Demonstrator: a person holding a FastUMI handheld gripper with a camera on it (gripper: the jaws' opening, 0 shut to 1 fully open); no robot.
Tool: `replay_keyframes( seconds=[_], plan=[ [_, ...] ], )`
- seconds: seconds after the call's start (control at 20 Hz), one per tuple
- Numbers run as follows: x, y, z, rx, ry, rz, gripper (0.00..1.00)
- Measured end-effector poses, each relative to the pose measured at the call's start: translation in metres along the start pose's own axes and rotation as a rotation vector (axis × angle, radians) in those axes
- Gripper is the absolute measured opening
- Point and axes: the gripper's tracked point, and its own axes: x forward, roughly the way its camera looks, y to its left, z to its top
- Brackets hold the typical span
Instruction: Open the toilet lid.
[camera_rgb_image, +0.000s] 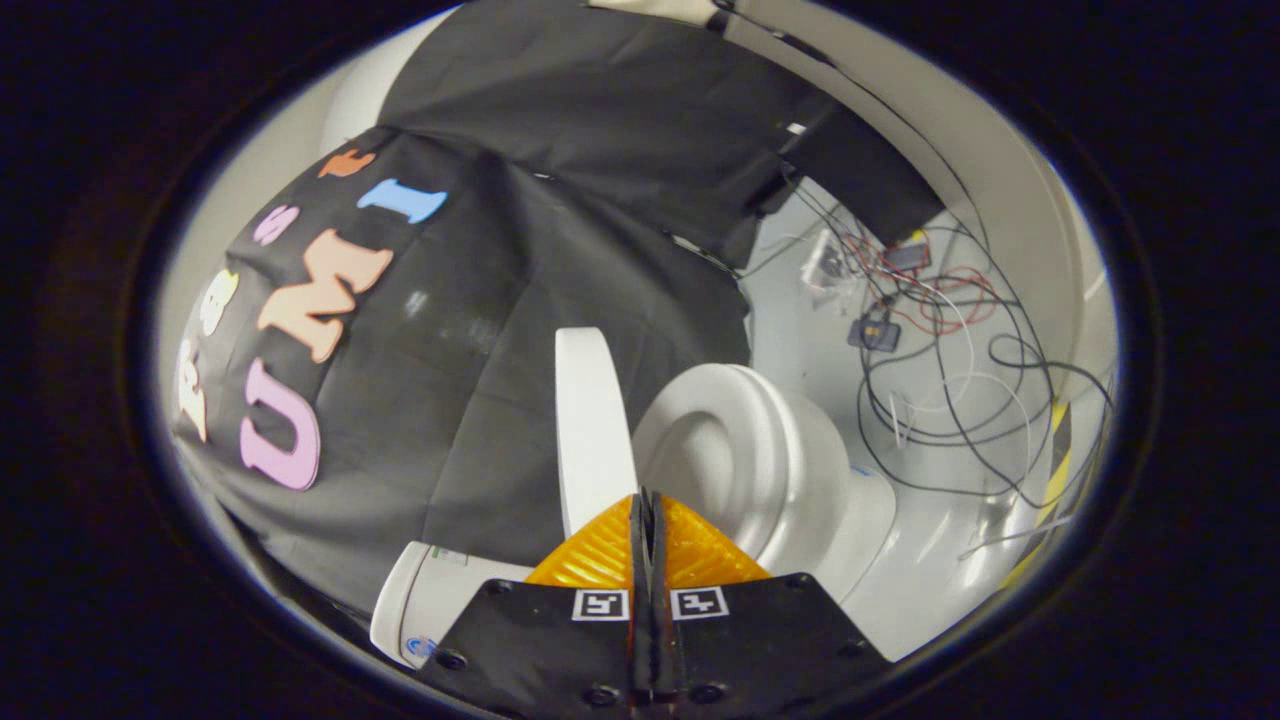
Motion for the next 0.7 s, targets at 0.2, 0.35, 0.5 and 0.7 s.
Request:
replay_keyframes(
  seconds=[0.2, 0.35, 0.5, 0.7],
  plan=[
    [-0.010, 0.051, -0.003, -0.126, -0.007, 0.096, 0.01],
    [-0.017, 0.071, -0.007, -0.186, -0.021, 0.133, 0.02],
    [-0.022, 0.090, -0.011, -0.278, -0.022, 0.162, 0.03],
    [-0.030, 0.122, -0.021, -0.419, -0.011, 0.222, 0.06]
  ],
)
